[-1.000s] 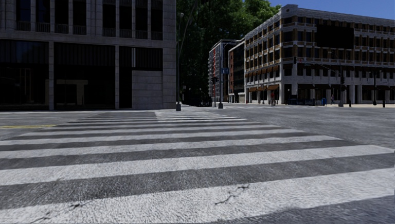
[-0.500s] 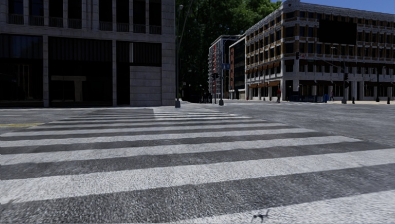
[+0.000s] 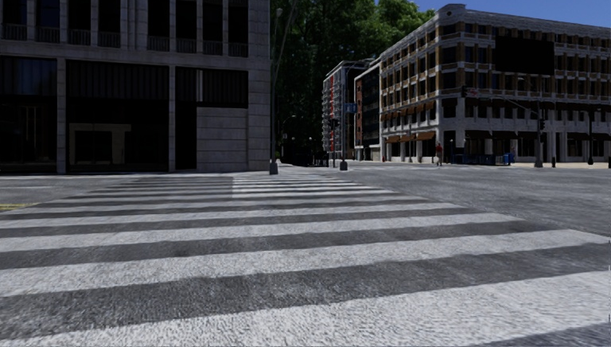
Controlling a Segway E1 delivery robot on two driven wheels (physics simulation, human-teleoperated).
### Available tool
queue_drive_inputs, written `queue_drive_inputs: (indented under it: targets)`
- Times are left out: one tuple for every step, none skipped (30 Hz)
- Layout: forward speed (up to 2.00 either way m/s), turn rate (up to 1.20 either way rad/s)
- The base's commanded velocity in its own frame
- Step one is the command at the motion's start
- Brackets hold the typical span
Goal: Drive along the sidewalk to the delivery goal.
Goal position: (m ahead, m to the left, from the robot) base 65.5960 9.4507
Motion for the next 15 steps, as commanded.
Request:
queue_drive_inputs:
  targets:
    - [2.00,0.00]
    - [2.00,0.00]
    - [2.00,0.00]
    - [2.00,0.00]
    - [2.00,0.00]
    - [2.00,0.00]
    - [2.00,0.00]
    - [2.00,0.00]
    - [2.00,0.00]
    - [2.00,0.00]
    - [2.00,0.00]
    - [2.00,0.00]
    - [2.00,0.00]
    - [2.00,0.00]
    - [2.00,0.00]
